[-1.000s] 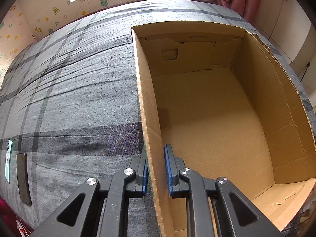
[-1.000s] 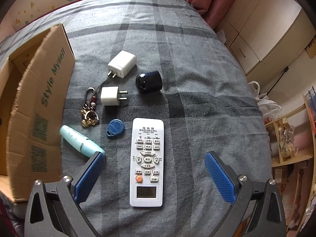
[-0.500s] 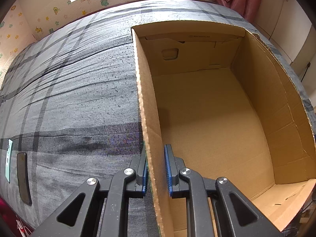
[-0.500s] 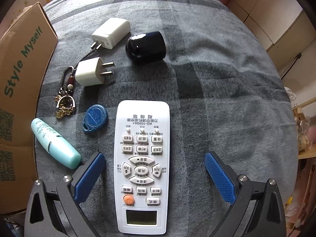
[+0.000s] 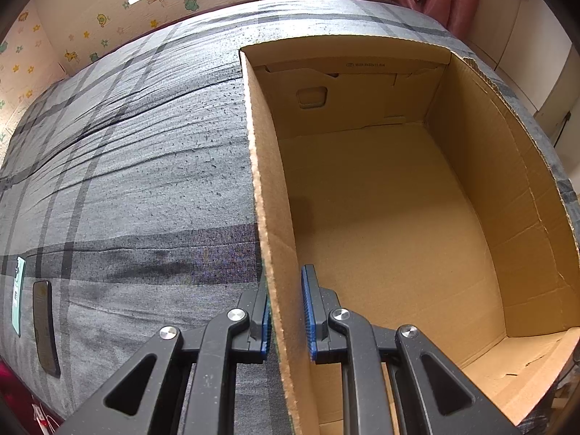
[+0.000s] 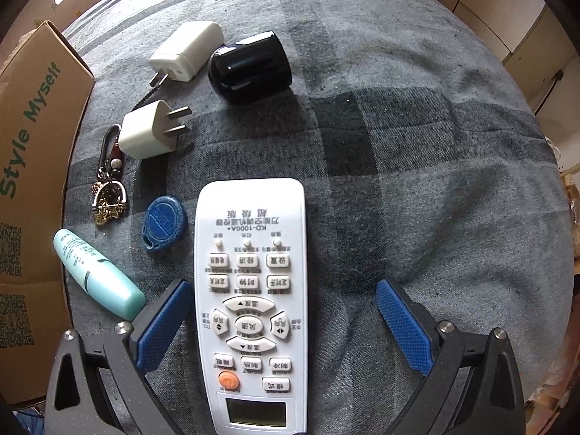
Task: Organize rigid objects
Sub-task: 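Lower the right gripper onto the white remote and close on it, then lift the white remote with the right gripper and carry it over the box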
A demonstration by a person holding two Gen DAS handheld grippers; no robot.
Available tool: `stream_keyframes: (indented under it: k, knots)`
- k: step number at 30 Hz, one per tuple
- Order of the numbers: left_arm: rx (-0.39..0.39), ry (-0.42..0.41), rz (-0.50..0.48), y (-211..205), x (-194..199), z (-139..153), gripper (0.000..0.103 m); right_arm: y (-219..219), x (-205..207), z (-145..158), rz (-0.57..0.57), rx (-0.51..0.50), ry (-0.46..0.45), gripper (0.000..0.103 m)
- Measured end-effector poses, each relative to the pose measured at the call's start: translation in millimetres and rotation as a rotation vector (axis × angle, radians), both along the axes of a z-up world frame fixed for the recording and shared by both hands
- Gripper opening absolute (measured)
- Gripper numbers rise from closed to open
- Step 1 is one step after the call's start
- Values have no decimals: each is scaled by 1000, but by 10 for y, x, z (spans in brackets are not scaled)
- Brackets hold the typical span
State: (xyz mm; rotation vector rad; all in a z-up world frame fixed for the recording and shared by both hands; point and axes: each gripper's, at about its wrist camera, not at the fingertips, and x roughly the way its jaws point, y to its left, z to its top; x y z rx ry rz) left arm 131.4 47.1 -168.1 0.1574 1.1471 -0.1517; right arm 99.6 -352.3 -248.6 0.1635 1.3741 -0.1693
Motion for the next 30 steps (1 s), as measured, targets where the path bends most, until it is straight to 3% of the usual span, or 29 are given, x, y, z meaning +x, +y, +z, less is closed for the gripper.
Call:
stream_keyframes:
  k: [8, 13, 16, 18, 30]
  knots:
    - [2, 3, 1, -3, -6, -15, 16, -2, 5, -51, 27, 9, -17, 103]
    - [13, 2, -1, -17, -10, -19, 16, 35, -110, 13, -22, -9, -69, 101]
    - [13, 1, 0, -15, -20, -15, 16, 82, -165, 78, -23, -27, -90, 76]
    - [16, 1, 1, -24, -20, -13, 16, 124, -181, 155, 3, -5, -89, 49]
    - [21, 0, -5, -33, -28, -15, 16, 195, -280, 390, -32, -4, -118, 49]
